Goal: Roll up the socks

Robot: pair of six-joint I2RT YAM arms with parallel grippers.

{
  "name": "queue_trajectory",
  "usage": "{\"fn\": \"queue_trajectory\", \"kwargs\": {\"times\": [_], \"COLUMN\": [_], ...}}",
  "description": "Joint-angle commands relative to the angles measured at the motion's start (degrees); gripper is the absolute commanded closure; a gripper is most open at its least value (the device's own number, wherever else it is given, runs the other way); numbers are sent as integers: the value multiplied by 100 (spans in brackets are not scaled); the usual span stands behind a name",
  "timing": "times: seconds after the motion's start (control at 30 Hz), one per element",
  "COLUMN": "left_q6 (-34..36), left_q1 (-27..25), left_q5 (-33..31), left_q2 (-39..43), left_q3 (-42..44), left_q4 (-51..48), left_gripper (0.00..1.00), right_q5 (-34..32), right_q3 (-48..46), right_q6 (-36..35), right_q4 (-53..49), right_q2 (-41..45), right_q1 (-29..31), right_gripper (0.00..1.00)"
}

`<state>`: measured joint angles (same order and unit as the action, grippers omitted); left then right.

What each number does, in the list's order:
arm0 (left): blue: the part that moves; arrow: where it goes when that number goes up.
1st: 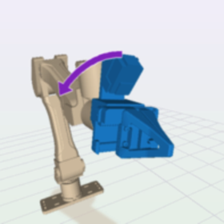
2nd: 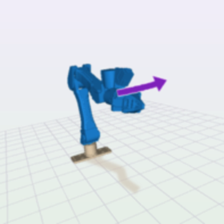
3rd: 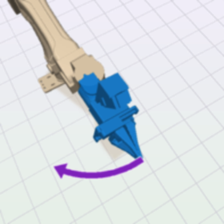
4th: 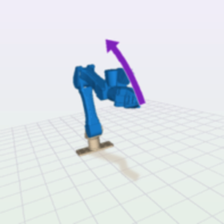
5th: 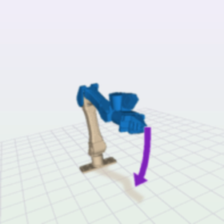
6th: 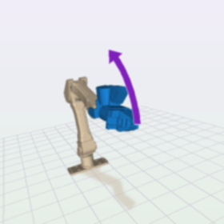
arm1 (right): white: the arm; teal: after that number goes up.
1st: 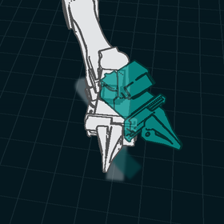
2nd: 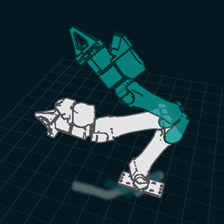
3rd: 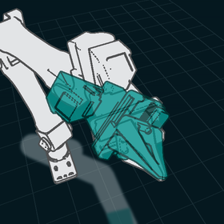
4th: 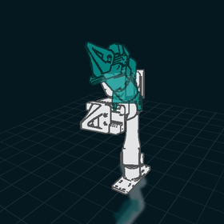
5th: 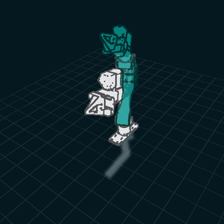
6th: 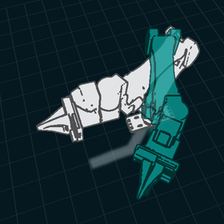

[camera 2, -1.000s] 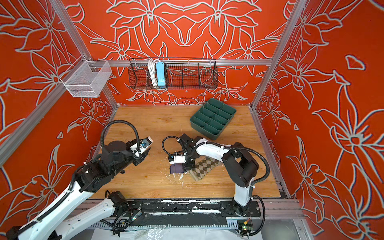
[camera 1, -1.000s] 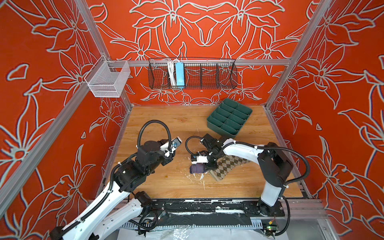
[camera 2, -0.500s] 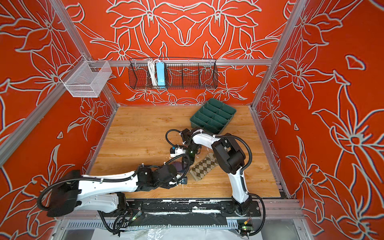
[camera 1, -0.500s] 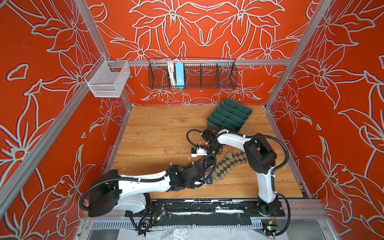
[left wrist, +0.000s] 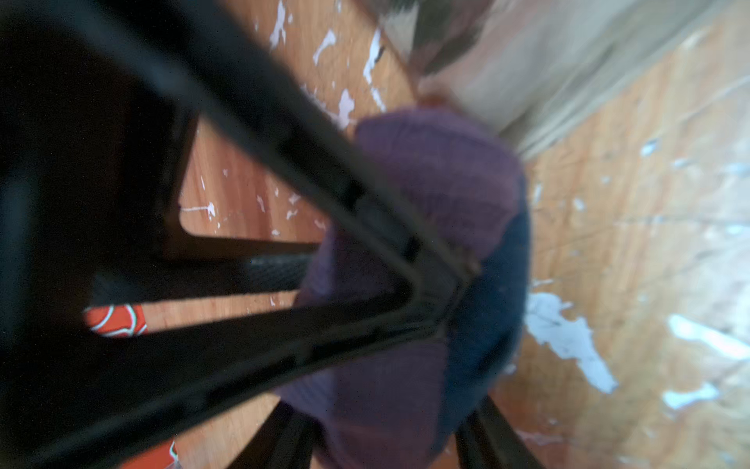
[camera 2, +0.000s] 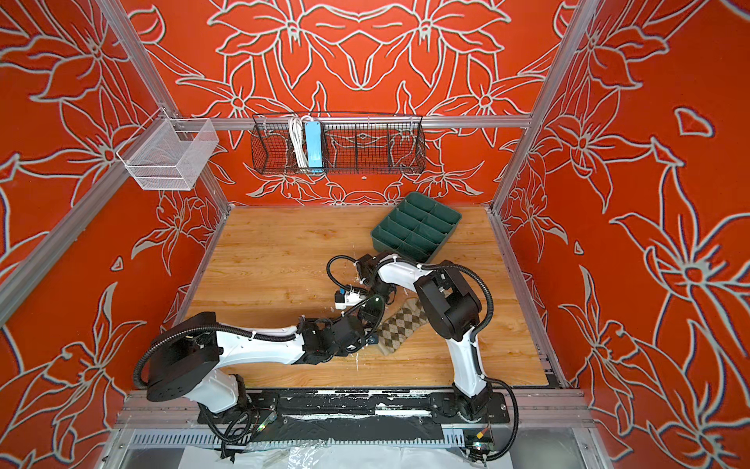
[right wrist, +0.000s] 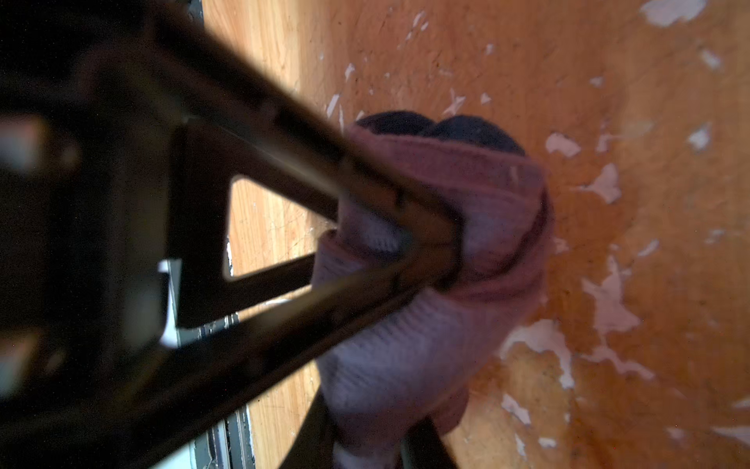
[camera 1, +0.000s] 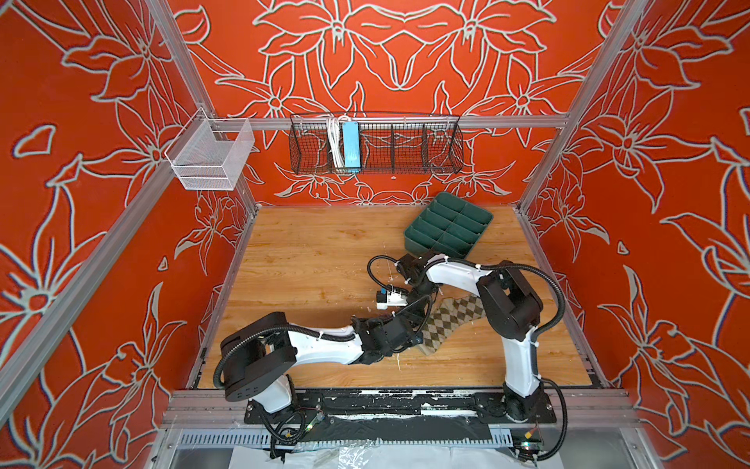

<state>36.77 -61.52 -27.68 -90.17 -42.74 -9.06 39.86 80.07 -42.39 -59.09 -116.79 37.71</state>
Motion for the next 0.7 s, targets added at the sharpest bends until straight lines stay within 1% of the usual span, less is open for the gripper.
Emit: {"fn": "queue_trajectory", "kwargs": {"times": [0.0,0.07,0.17,0.27,0.33,0.43,0.5,0.67], "left_q6": [-118,-159,-278,-430,-543,-701,-748,-777], "left_q1": [210,270,389,509,631,800,902,1203], "left_q5": [-51,93,322,650,982,1327,1554,2262], "left_q2": [44,49,-90,-259,-323,-352,-372,-504], "left_q3": [108,108,18,-139,-252,-378,-444,-704], "left_q4": [-86,-134,-266,-490,-682,-906,-1059,-1590], "left_gripper": [50,53,63,76,85,93,96,100], "right_q5": [-240,-220,-177,-92,-77,-27,5,159], "right_q3": [-255,-227,-217,-272,-369,-625,-800,-1116], "right_q6": [-259,-253,-234,-235,-211,-87,16,326], "right_q4": [-507,-516,-472,-377,-223,328,668,1365], "right_q2": [-41,5,92,221,381,718,974,1595], "right_q1": [70,70,69,72,61,9,-56,-286], "right_gripper": [100,100,100,100,100,88,81,68]}}
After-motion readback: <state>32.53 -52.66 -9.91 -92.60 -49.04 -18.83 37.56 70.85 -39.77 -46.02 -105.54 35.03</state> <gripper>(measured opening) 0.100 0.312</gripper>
